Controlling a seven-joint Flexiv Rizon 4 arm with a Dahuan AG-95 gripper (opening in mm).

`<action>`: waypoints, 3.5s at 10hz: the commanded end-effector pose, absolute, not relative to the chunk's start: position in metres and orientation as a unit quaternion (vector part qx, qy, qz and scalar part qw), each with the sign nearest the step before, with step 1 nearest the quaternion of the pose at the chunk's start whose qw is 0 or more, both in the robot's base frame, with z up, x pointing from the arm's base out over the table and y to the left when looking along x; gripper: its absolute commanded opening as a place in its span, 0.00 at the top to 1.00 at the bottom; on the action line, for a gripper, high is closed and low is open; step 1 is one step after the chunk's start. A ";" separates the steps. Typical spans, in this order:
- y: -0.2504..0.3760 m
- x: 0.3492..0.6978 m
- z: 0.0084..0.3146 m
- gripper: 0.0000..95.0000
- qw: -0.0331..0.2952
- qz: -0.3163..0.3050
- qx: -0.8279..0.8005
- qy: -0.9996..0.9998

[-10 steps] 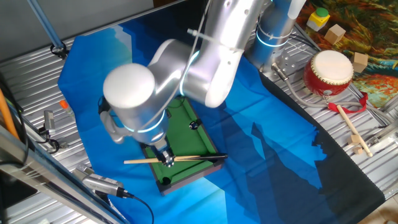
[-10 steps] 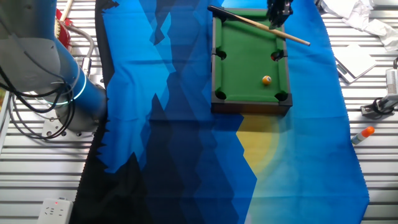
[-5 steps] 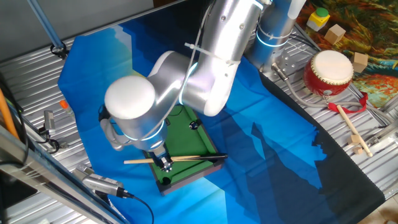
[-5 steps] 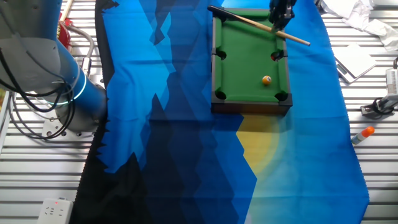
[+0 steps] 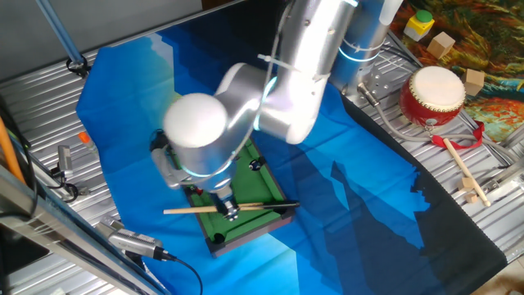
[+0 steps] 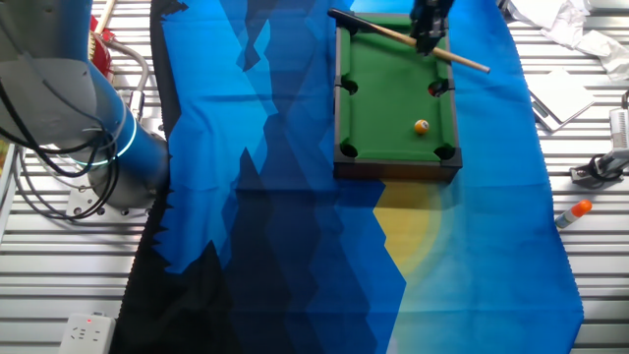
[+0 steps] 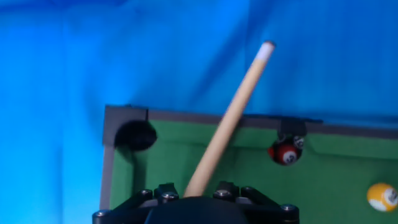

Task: Hit the pool ball

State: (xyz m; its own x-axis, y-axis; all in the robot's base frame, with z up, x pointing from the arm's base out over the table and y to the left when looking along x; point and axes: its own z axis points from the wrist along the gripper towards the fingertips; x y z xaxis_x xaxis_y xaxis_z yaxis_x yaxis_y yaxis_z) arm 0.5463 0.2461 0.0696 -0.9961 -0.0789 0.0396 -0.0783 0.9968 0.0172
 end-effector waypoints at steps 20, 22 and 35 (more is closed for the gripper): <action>0.188 0.465 0.120 1.00 0.096 0.023 -0.123 -0.987; 0.186 0.449 0.121 1.00 0.114 0.024 -0.128 -0.985; 0.191 0.403 0.119 1.00 0.123 0.022 -0.128 -0.984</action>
State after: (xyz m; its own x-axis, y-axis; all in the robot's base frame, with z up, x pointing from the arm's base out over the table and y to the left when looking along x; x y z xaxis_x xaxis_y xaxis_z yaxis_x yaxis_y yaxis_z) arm 0.4016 0.1906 0.1192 -0.9374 0.2567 0.2353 0.2462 0.9664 -0.0732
